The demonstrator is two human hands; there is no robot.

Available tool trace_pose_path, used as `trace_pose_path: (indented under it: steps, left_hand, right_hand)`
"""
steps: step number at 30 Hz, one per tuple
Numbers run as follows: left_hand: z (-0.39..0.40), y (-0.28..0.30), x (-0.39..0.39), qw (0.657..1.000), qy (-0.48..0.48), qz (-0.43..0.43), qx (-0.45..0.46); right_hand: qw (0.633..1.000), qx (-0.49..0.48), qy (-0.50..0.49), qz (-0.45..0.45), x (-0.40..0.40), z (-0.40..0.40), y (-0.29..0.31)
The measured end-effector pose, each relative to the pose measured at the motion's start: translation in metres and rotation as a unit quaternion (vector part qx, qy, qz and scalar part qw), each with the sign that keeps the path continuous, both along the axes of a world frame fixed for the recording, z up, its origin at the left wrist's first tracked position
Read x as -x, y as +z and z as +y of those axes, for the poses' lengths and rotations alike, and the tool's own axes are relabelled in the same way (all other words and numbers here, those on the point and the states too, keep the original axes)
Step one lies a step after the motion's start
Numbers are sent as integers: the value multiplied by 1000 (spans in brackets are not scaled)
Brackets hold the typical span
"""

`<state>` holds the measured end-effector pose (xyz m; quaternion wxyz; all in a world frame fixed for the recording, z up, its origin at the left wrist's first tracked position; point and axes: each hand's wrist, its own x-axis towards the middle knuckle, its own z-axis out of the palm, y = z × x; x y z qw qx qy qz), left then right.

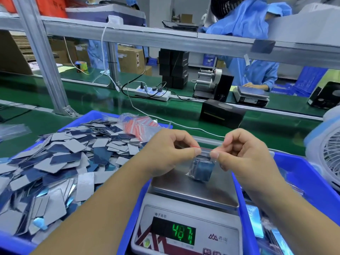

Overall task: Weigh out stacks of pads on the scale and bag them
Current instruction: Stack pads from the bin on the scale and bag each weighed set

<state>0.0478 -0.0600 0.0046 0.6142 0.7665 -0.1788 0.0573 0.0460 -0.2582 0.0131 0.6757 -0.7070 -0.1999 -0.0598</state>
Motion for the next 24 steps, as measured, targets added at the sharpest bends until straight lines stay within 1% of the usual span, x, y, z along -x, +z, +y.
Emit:
trace_pose_path:
  steps: [5,7,9,10,11,13,14,15,16,18,24]
  left_hand:
    - [3,2,0,999,-26,11,27]
    - [2,1,0,998,-37,15,39]
    - [0,-2,0,999,-19,15,28]
    - [-1,-4,-1,1000,6,11,-2]
    - [-2,-6,-2,999,32,3,-43]
    - [-3,-9,-3,993,63,-14,-103]
    - [-3,-9,-4,990,74,-23,-114]
    - [-1,-10,-5,989,90,-33,-116]
    - [2,-10,-6,987,110,-42,-110]
    - [10,-8,-9,983,147,-51,-96]
    - [26,-5,-13,974,216,17,-68]
  right_hand:
    - [1000,-15,13,16,-1,-4,4]
    - [998,-33,30,45,-3,-5,3]
    - [996,-40,25,79,-6,-5,-3]
    - [996,-27,8,88,-8,-4,-7]
    - [996,7,-20,85,-9,-2,-11]
    - [986,136,-89,36,-13,-2,-19]
    - [972,202,-117,1,-13,-2,-20]
    - [959,245,-136,-27,-14,-3,-20]
    - [953,261,-145,-44,-14,-4,-19]
    - [951,263,-153,-55,-14,-7,-18]
    - [946,285,-132,-79,-7,-5,-19]
